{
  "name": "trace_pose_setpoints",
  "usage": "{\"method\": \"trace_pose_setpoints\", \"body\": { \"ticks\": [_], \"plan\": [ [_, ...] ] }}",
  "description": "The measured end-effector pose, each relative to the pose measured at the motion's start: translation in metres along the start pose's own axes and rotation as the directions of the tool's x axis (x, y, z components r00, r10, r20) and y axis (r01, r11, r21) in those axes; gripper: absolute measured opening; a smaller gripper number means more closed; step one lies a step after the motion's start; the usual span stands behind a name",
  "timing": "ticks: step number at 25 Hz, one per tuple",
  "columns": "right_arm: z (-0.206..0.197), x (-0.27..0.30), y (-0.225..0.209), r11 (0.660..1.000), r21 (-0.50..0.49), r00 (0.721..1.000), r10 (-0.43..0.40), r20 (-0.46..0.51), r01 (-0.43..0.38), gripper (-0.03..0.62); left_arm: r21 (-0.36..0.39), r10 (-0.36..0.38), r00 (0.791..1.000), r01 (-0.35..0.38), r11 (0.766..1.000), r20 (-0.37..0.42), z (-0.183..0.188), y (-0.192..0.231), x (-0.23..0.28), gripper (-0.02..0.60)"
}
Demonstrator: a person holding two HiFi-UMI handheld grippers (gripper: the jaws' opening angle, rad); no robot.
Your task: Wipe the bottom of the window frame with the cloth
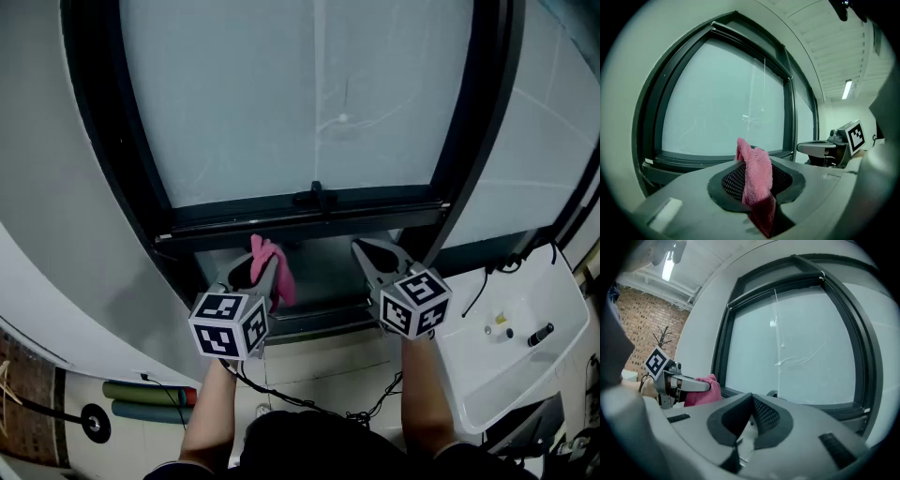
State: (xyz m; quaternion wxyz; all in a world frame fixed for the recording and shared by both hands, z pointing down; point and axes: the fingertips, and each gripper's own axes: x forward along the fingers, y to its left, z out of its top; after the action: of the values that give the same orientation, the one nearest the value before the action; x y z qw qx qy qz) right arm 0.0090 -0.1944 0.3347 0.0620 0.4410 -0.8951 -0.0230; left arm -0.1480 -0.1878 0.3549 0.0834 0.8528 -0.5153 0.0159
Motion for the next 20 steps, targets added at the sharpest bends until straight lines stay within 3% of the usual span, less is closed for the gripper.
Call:
{"method": "trace_pose_setpoints", "body": {
  "ticks": [11, 15, 20],
  "plan": [
    [0.006, 0.058, 0.007, 0.996, -0.018, 0.995, -0.093, -0.032, 0.092, 0.002, 0.043, -0.071, 0.997, 0.070, 0.997, 0.022, 0.029, 0.060, 0.070, 0.104],
    [0.003, 0.067, -0.005, 0.996, -0.017, 0.996, -0.084, -0.038, 0.083, 0.002, 0.060, -0.053, 0.998, 0.050, 0.997, 0.044, 0.041, 0.064, 0.104, 0.104],
    [0.000, 0.077, -0.028, 0.999, -0.005, 0.998, -0.052, -0.033, 0.052, 0.002, 0.107, 0.021, 0.997, -0.029, 0.994, 0.075, 0.057, 0.068, 0.153, 0.104]
  ]
}}
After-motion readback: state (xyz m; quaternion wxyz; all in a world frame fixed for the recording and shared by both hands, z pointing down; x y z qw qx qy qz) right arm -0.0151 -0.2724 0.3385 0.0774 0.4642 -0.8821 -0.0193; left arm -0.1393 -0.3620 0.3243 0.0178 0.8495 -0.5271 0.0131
